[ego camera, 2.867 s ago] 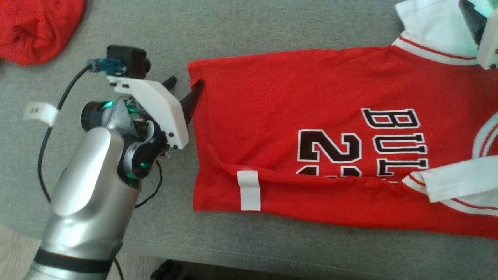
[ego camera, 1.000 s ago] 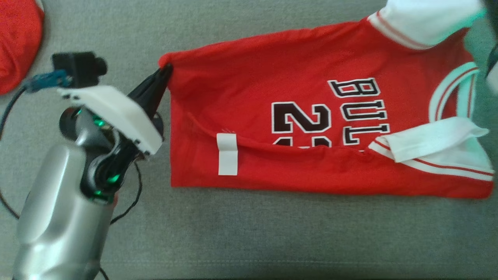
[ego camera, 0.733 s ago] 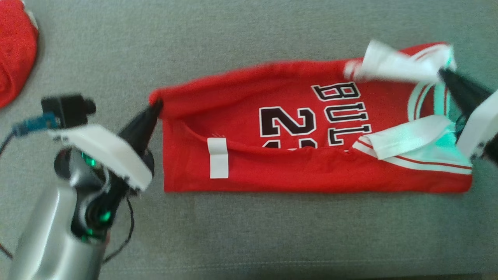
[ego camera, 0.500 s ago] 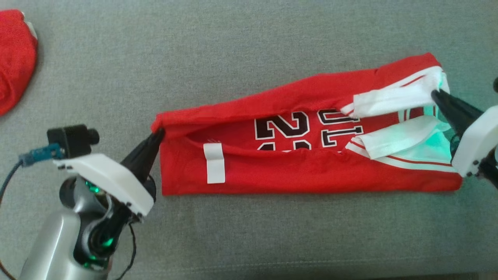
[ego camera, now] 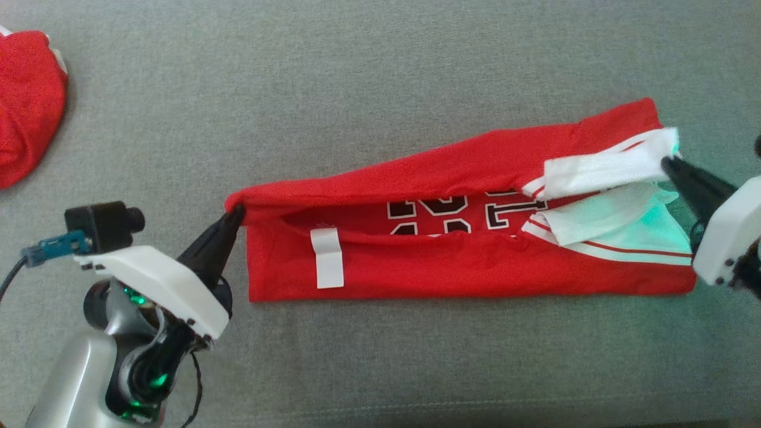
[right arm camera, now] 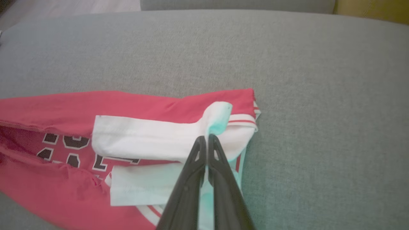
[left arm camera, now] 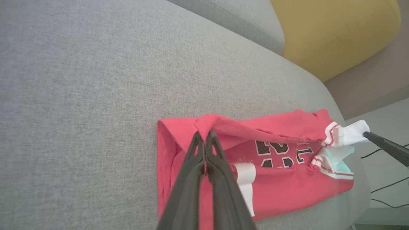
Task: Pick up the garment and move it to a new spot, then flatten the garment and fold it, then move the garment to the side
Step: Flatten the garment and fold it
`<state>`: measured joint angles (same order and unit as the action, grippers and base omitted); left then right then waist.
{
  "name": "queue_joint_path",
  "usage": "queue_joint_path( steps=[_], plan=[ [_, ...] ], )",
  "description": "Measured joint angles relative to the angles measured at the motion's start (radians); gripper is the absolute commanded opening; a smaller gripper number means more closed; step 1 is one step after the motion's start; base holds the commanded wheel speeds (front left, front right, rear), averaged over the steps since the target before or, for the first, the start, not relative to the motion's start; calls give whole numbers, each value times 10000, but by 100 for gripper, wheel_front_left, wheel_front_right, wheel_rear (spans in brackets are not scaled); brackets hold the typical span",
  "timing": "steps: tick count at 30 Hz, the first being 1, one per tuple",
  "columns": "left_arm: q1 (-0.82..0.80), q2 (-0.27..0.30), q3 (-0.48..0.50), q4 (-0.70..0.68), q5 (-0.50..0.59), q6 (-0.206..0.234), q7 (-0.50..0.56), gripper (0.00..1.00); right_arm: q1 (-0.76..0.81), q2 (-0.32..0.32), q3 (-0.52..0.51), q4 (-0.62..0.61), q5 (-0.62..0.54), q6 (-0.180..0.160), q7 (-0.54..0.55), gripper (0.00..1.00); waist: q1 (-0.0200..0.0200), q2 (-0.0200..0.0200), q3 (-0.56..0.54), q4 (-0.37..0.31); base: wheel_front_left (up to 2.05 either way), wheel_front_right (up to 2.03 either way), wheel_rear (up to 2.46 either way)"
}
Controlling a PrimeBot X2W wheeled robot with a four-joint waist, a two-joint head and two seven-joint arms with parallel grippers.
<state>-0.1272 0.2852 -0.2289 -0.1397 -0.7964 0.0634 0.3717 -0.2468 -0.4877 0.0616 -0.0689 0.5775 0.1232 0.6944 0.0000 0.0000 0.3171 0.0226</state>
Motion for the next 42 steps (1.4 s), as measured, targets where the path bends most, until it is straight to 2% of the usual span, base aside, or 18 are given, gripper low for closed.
queue_joint_path(
  steps=[4,5,6,7,8,10,12,14,18,21,22,26,31,35,36,37,38,42],
  plan=[
    [110,219,-226,75,59,-6,198,0,437,-2,305,-46,125,0,288,0,0,0,-19,-64,0,0,0],
    [198,265,-276,128,157,-4,201,0,543,-2,366,-46,138,0,376,37,0,0,-33,-74,0,0,0],
    [308,341,-368,174,278,-4,278,22,605,-27,443,-46,138,0,476,85,0,0,-51,-85,0,0,0],
    [433,453,-510,215,422,-4,316,56,629,-56,479,-52,138,0,550,100,0,0,-69,-95,0,0,0],
    [565,548,-602,255,616,2,316,100,633,-59,424,-54,165,0,581,100,0,0,-87,-99,0,0,0],
    [798,828,-746,347,1254,188,224,100,622,17,-23,-10,351,0,642,100,0,0,-129,-104,0,0,0],
    [976,863,-594,293,1814,623,-401,100,541,157,-635,180,433,0,786,100,0,0,-131,-102,0,0,0],
    [1015,612,-385,88,2307,1057,-1494,100,398,192,-982,389,270,0,1030,100,0,0,-83,-77,0,0,0],
    [961,-205,-581,-94,3198,1404,-3409,100,-126,587,-1308,976,-167,0,1528,100,0,0,38,81,0,0,0],
    [932,-650,-926,238,3770,1427,-4753,100,-528,1053,-1427,1467,-460,0,1883,100,0,0,118,292,0,0,0],
    [932,-650,-926,238,3770,1427,-4753,100,-528,1053,-1427,1467,-460,0,1883,100,0,0,118,292,0,0,0],
    [743,-1131,-1258,965,4134,1377,-5877,100,-683,1367,-1549,2040,-965,0,2263,100,0,0,175,633,0,0,0],
    [709,-1613,-1429,1611,4345,1227,-6205,100,-658,1348,-1465,2278,-1488,0,2688,100,0,0,129,969,0,0,0],
    [710,-1931,-1440,1732,4470,936,-6209,100,-556,1400,-1446,2257,-1427,0,3012,100,0,0,40,1095,0,0,0],
    [712,-1990,-1438,1708,4531,917,-6209,100,-483,1469,-1446,2238,-1356,0,3093,80,0,0,21,1115,0,0,0],
    [713,-2048,-1427,1672,4581,830,-6209,100,-436,1521,-1427,2182,-1277,0,3108,16,0,0,-2,1130,0,0,0],
    [718,-2098,-1413,1626,4656,769,-6211,100,-400,1620,-1480,2146,-1187,-2,3095,0,0,0,-28,1139,0,0,0],
    [835,-2255,-1235,1471,4897,591,-6211,100,-290,2023,-1758,2186,-1120,0,2711,0,0,0,-129,1079,0,0,0]
  ],
)
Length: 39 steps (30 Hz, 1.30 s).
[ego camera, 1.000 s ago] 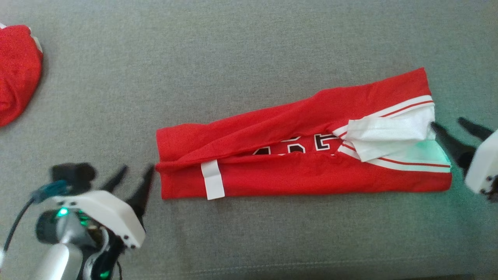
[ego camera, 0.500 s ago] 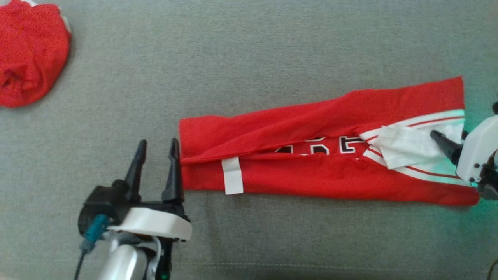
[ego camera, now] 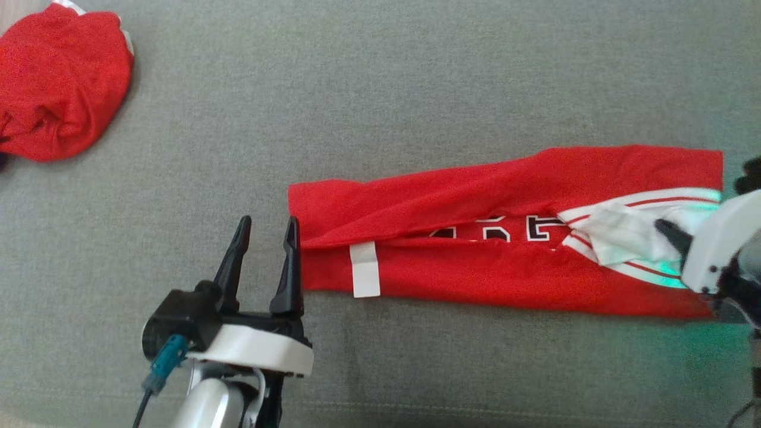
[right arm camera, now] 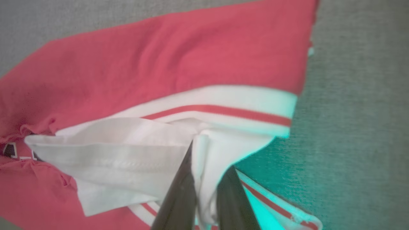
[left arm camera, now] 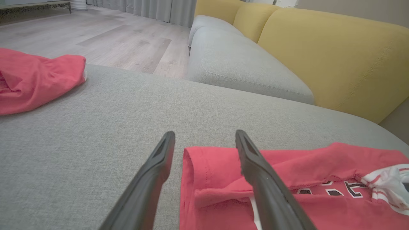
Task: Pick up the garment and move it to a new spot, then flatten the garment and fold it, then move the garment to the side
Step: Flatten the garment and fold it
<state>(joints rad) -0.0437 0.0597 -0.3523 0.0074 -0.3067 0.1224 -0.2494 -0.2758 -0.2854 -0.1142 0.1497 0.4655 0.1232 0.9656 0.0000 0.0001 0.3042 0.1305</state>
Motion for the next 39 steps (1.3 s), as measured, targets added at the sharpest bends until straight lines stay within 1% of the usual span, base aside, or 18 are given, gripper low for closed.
queue_joint_path(
  steps=[3,6,10,11,13,14,17,21,24,26,29,33,36,39],
  plan=[
    [157,-12,115,17,150,-180,0,100,-7,94,-550,251,-127,2,-280,0,0,0,-136,-75,0,0,0],
    [412,-23,180,44,186,-274,0,100,-12,15,-1388,527,-364,2,-439,0,0,0,-305,-142,0,0,0],
    [598,-29,347,105,244,-439,0,100,-18,-652,-2750,788,-848,2,-522,0,0,0,-503,-158,0,0,0],
    [614,-29,366,105,244,-439,0,100,-24,-980,-3292,782,-888,2,-520,0,0,0,-573,-138,0,0,0],
    [622,-33,360,104,236,-433,0,100,-58,-1070,-3666,522,-874,2,-449,0,0,0,-649,-124,0,0,0],
    [632,-33,353,98,232,-430,0,100,-70,-1070,-3685,322,-849,2,-345,0,0,0,-686,-120,0,0,0],
    [756,-35,322,86,121,-332,0,100,-61,-1072,-3329,-585,-466,2,136,0,0,0,-785,-121,0,0,0],
    [1021,-33,201,92,-65,-249,0,100,69,-945,-2274,-2096,-75,2,775,0,0,0,-940,-157,0,0,0],
    [1033,-35,54,94,-148,-165,0,100,368,-401,-1271,-3033,209,2,1151,0,0,0,-1045,-164,0,0,0],
    [1027,-35,4,107,-215,-165,0,100,712,130,-554,-3342,385,2,1298,0,0,0,-1079,-138,0,0,0],
    [1025,-35,-100,190,-219,-167,0,100,1142,892,362,-3409,462,2,1235,0,0,0,-1100,-66,0,0,0],
    [1008,-33,-203,314,-219,-171,0,100,1202,1818,1172,-2823,330,2,483,0,0,0,-1087,67,0,0,0],
    [973,-35,-244,376,-217,-174,0,100,1082,2115,1440,-2105,253,2,-157,0,0,0,-1100,207,0,0,0],
    [960,-35,-257,456,-217,-171,0,100,783,2151,1628,-1542,184,2,-591,0,0,0,-1136,351,0,0,0]
  ],
)
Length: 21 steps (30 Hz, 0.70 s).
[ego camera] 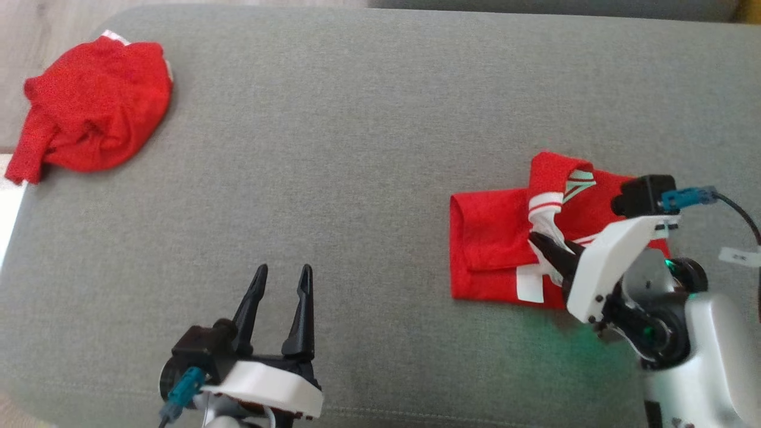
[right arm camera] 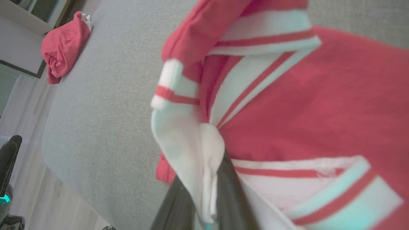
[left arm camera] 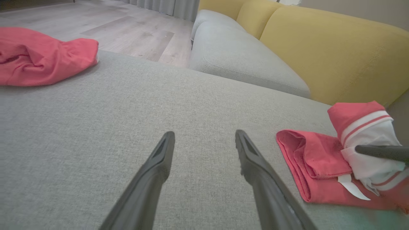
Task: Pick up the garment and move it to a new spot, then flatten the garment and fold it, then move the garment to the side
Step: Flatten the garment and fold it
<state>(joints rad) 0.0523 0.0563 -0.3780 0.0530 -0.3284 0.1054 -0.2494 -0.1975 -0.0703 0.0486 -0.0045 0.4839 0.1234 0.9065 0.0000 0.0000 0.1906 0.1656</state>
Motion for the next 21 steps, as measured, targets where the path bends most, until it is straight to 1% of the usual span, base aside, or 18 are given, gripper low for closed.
queue_joint_path(
  steps=[6,11,12,14,15,21],
  plan=[
    [20,2,-15,35,0,6,0,100,-243,61,148,640,4,0,-596,0,0,0,-93,135,0,0,0],
    [45,2,-121,100,0,17,0,100,-242,81,562,1087,40,-2,-945,0,0,0,-211,154,0,0,0],
    [52,2,-140,109,-2,33,0,100,-242,81,662,1137,88,0,-1016,6,0,0,-222,145,0,0,0],
    [54,2,-173,117,-2,104,0,100,-241,81,840,1202,201,-2,-1147,70,0,0,-248,117,0,0,0],
    [57,2,-174,119,-2,104,0,100,-241,81,968,1202,364,0,-1235,100,0,0,-267,94,0,0,0],
    [73,2,-186,176,-2,107,0,100,-224,84,1457,999,1741,-2,-1923,100,0,0,-428,-67,0,0,0]
  ],
)
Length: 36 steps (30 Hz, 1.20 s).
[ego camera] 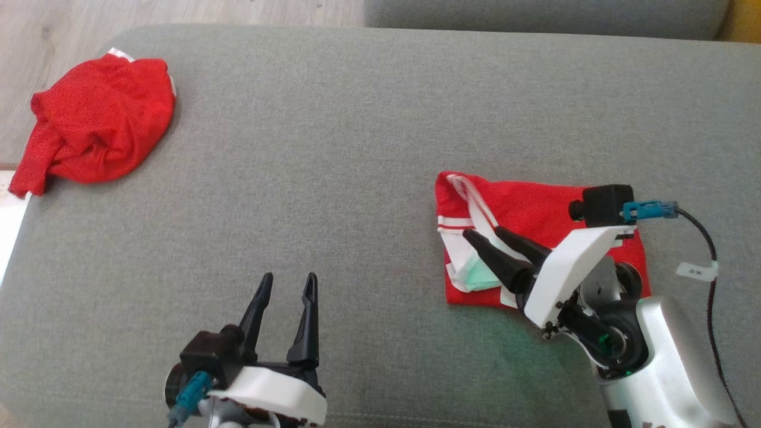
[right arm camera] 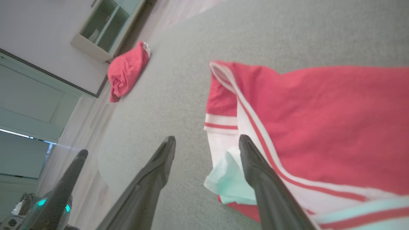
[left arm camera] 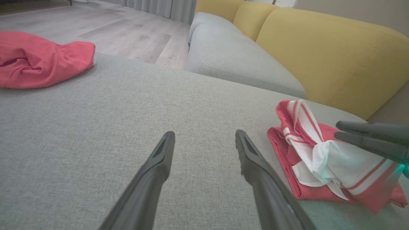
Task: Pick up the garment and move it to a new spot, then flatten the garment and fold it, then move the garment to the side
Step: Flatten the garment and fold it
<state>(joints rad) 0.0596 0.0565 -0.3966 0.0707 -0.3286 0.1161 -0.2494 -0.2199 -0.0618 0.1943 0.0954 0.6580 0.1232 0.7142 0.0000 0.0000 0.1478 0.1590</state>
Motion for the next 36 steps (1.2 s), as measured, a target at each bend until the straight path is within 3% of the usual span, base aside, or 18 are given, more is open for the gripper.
queue_joint_path(
  steps=[5,14,19,26,31,36],
  plan=[
    [46,0,10,0,0,13,0,100,12,4,163,-702,232,2,-966,100,0,0,-194,-135,0,0,0],
    [376,2,207,-67,2,15,0,100,723,-566,-717,-1718,-2491,0,-3438,100,0,0,-526,-358,0,0,0],
    [427,0,328,-205,115,12,0,100,1744,-867,-1839,-1421,-3768,2,-4964,100,0,0,-705,-453,0,0,0],
    [755,0,782,-284,602,-36,0,100,2711,-633,-2692,-993,-5087,2,-7202,100,0,0,-1054,-485,0,0,0],
    [1081,6,1034,-215,894,-211,0,100,3431,-251,-3066,-242,-5567,2,-8564,100,0,0,-1374,-425,0,0,0],
    [1402,10,1250,-40,1012,-385,0,100,3960,-44,-3206,548,-5710,2,-9193,100,0,0,-1612,-313,0,0,0]
  ],
)
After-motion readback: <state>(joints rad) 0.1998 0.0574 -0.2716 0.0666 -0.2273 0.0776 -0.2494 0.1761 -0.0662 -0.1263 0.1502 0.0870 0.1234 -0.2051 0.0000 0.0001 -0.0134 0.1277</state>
